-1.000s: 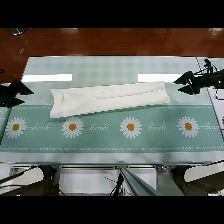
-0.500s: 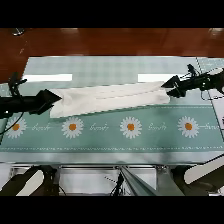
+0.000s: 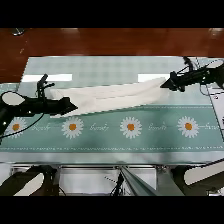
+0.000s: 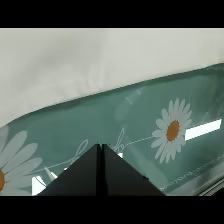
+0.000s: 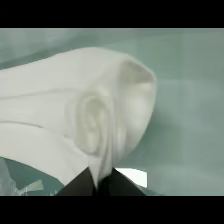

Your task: Fold the shirts.

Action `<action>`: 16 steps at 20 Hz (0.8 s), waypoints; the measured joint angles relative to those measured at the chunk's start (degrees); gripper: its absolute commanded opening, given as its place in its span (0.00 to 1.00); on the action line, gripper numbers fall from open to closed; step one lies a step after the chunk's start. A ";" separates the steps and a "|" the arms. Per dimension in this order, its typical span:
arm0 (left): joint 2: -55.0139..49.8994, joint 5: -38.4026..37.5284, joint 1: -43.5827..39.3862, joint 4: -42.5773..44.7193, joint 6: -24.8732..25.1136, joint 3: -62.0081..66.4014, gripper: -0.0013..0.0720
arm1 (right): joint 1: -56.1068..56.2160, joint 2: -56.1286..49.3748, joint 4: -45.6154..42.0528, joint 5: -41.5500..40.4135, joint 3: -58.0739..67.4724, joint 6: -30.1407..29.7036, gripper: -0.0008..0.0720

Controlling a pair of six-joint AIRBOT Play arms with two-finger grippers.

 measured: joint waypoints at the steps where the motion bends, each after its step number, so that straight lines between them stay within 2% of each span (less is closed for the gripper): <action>1: -0.66 1.07 -1.86 -0.66 0.59 0.46 0.04 | -0.35 2.93 -1.62 1.18 -0.42 -0.07 0.04; 5: -6.69 5.57 -10.80 -2.08 1.75 7.08 0.04 | -1.20 17.81 -8.39 4.55 -6.10 0.22 0.04; 8: -15.52 8.17 -18.43 -2.51 1.86 17.07 0.04 | -1.36 30.91 -10.36 5.57 -13.18 1.22 0.04; 12: -30.82 7.56 -28.89 -1.36 -0.63 34.18 0.04 | -1.46 46.42 -11.41 5.79 -21.49 4.39 0.04; 16: -43.65 6.43 -38.05 -0.61 -4.50 47.95 0.04 | -1.46 55.28 -11.52 6.01 -25.11 6.93 0.04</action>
